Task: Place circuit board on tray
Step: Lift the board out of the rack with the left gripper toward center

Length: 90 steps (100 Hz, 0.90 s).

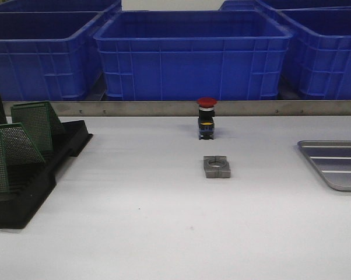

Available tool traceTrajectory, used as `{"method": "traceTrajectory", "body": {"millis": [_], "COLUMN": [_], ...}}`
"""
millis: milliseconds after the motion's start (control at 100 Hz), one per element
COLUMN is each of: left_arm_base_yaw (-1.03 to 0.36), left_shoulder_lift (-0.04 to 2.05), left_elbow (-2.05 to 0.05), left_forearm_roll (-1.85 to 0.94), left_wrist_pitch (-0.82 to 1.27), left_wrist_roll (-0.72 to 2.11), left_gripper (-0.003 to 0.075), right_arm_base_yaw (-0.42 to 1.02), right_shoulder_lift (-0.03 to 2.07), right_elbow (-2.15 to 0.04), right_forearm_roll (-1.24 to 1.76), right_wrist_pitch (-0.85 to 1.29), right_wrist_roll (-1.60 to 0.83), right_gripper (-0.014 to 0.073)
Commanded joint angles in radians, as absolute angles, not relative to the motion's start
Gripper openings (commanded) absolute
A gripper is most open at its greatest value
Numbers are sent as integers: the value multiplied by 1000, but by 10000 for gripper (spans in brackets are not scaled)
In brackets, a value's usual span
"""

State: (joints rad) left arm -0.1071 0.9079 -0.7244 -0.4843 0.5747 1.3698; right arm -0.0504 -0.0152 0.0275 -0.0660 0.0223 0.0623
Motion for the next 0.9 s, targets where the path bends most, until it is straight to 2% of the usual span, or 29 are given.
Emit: {"method": "traceTrajectory", "body": {"millis": [0,180,320,590,890], "left_arm_base_yaw": [-104,-104,-104,-104,-116], "left_shoulder_lift": [896,921,988,1150,1265], "left_elbow": [-752,-752,-752,-752,-752], "left_forearm_roll": [-802,-1191,-1341,-1419,-1426], "left_wrist_pitch": [512,608,779,1062,1178], "left_wrist_roll": [1361,1361,1361,1361,1370], "left_gripper": [-20,-20,-20,-20,-20], "right_arm_base_yaw": [-50,-50,-50,-50,-50], "right_shoulder_lift": [-36,-36,-36,-36,-36], "right_elbow": [15,15,15,15,15], "right_forearm_roll": [-77,-77,-77,-77,-77], "right_wrist_pitch": [-53,-53,-53,-53,-54], "right_wrist_roll": [59,59,59,59,59], "right_gripper": [-61,-61,-61,-61,-61]}}
